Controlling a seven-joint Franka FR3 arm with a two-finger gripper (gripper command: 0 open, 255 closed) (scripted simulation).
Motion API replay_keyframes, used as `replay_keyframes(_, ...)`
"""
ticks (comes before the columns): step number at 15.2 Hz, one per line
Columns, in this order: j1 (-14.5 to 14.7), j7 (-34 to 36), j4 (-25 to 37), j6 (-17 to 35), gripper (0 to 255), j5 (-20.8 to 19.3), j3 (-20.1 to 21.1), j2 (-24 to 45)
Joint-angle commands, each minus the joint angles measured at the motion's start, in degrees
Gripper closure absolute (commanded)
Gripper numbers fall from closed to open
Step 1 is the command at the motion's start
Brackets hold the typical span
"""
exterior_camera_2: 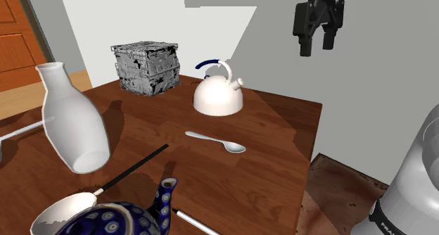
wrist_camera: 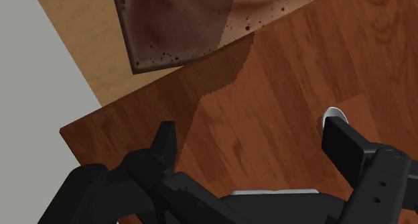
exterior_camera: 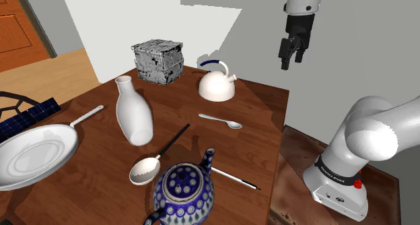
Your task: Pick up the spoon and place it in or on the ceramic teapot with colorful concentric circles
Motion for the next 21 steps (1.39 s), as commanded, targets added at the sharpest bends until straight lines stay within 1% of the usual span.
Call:
replay_keyframes(1,0.00,0.00,0.00,0.00,0,0.00,0.00,0.00)
replay_keyframes(6,2.62,-2.29,-1.86,8.62,0,2.16,0.11,6.99)
replay_keyframes(11,5.29,-4.97,-2.01,16.69,0,4.55,0.51,15.14)
replay_keyframes(16,7.91,-8.00,-0.47,23.87,0,7.19,1.23,24.07)
replay_keyframes(21,10.36,-11.25,2.67,29.87,0,9.96,2.34,33.39)
